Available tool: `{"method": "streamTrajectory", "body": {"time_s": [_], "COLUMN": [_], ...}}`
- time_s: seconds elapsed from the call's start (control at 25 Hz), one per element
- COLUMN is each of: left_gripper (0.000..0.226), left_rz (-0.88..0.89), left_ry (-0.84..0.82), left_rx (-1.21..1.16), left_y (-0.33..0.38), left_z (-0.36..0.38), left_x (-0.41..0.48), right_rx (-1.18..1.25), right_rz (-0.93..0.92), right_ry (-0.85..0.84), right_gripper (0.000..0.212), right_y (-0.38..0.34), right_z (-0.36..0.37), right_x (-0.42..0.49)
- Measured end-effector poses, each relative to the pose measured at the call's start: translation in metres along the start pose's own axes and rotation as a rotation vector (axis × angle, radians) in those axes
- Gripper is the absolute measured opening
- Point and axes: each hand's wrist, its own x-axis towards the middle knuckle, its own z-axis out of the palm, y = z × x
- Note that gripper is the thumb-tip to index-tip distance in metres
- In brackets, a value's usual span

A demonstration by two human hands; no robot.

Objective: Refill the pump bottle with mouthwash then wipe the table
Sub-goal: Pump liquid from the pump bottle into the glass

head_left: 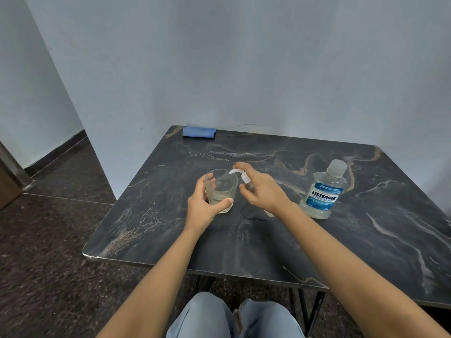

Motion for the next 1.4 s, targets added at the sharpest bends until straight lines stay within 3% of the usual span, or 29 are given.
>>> {"method": "streamTrajectory", "body": {"time_s": [0.28, 0.48, 0.72, 0.88, 1.08, 1.24, 1.4], "left_gripper": [0.084, 0.083, 0.083, 0.082, 0.083, 0.084, 0.085], "left_rz": [-0.001, 0.005, -0.002, -0.003, -0.01, -0.01, -0.019], "left_ry": [-0.004, -0.004, 0.0, 0.004, 0.009, 0.003, 0.001], "left_rx": [0.0, 0.006, -0.001, -0.001, -0.002, -0.012, -0.013], "left_y": [0.0, -0.001, -0.002, -0.002, -0.003, -0.002, -0.003], "left_z": [0.0, 0.001, 0.001, 0.0, 0.002, 0.001, 0.001], "left_x": [0.001, 0.001, 0.001, 0.002, 0.001, 0.001, 0.001], "right_rx": [-0.032, -0.02, -0.029, -0.037, 0.121, 0.393, 0.497], "right_rz": [-0.027, -0.027, -0.013, -0.025, 0.038, 0.164, 0.33], "right_ry": [-0.002, 0.022, -0.005, -0.011, 0.047, 0.229, 0.335], "right_gripper": [0.035, 0.047, 0.034, 0.044, 0.059, 0.062, 0.073], "right_y": [-0.001, -0.001, 0.004, 0.006, 0.009, 0.018, 0.027], "right_z": [0.001, 0.001, 0.006, 0.008, 0.004, -0.003, -0.006], "right_x": [0.0, 0.001, 0.0, 0.0, 0.0, 0.001, 0.004]}}
